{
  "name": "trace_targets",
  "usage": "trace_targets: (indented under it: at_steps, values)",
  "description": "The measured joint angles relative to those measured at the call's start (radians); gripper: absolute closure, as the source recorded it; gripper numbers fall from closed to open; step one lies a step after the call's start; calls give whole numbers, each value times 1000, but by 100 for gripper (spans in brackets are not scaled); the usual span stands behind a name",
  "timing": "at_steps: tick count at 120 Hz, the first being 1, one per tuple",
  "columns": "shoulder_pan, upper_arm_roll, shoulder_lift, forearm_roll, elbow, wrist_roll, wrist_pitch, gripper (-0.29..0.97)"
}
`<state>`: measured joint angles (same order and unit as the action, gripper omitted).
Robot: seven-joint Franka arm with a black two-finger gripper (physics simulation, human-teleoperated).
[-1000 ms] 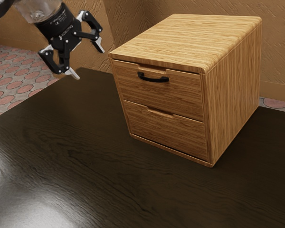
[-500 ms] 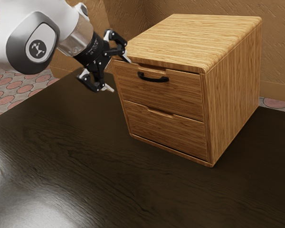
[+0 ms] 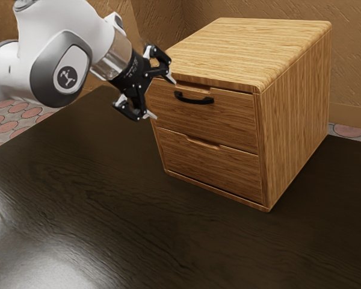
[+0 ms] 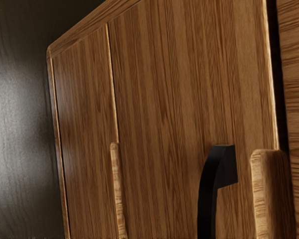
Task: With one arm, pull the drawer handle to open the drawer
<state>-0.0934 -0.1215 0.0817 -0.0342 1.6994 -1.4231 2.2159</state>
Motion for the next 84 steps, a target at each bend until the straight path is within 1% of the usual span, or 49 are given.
trace_targets:
  at_steps: [35, 58, 69, 84]
  values:
    - [7, 17, -56, -6, -19, -5, 19, 11]
    - [3, 29, -66, -7, -27, -9, 36, 13]
    - [-5, 29, -67, -8, -26, -10, 40, 16]
    - [-15, 29, -68, -8, -24, -11, 46, 24]
